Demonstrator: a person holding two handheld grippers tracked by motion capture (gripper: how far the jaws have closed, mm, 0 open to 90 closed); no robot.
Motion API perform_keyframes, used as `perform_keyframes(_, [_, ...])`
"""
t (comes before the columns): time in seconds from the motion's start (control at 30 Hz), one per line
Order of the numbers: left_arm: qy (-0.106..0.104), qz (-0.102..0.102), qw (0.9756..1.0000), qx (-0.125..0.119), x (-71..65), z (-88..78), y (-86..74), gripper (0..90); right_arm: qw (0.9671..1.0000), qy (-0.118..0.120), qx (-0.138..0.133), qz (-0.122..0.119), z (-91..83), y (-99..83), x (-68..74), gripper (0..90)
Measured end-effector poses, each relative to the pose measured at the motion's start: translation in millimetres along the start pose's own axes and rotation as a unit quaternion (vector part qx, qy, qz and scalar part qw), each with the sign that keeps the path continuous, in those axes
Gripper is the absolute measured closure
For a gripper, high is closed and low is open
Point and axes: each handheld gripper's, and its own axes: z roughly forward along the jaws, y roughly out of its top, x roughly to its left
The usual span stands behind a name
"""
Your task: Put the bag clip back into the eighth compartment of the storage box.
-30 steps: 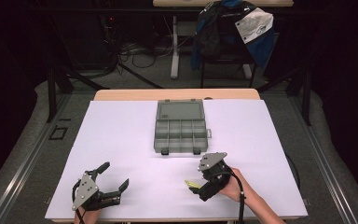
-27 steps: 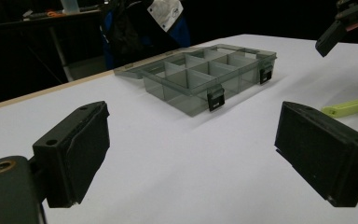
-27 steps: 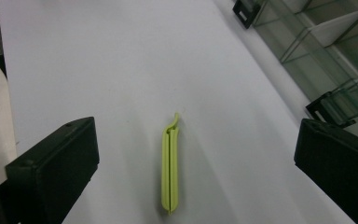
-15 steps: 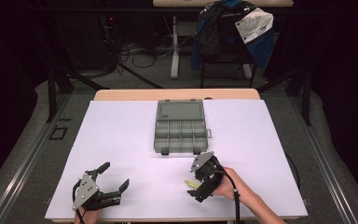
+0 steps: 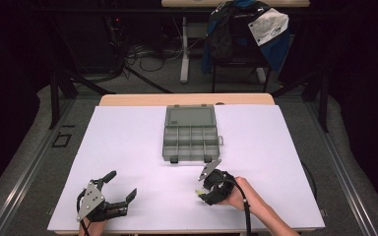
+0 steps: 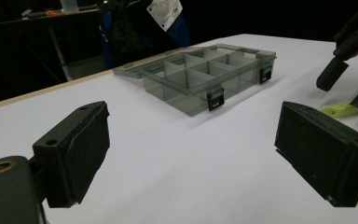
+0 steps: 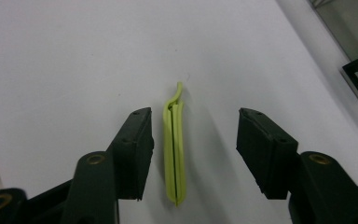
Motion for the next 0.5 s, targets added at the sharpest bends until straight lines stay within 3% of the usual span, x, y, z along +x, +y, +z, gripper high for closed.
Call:
perform_keyframes(0.2, [0.0, -0.001, 1.0, 0.001, 0.0, 0.4, -0.1, 10.0, 0.9999, 0.01, 0.013, 0.003, -0.4, -1.0, 4.5, 62.7])
perform_keyframes(0.5, [0.001, 0.0, 1.0, 0.001, 0.3, -0.3, -0.1, 10.1, 0.9997, 0.003, 0.023, 0.002, 3.7, -1.9, 9.2, 71.5])
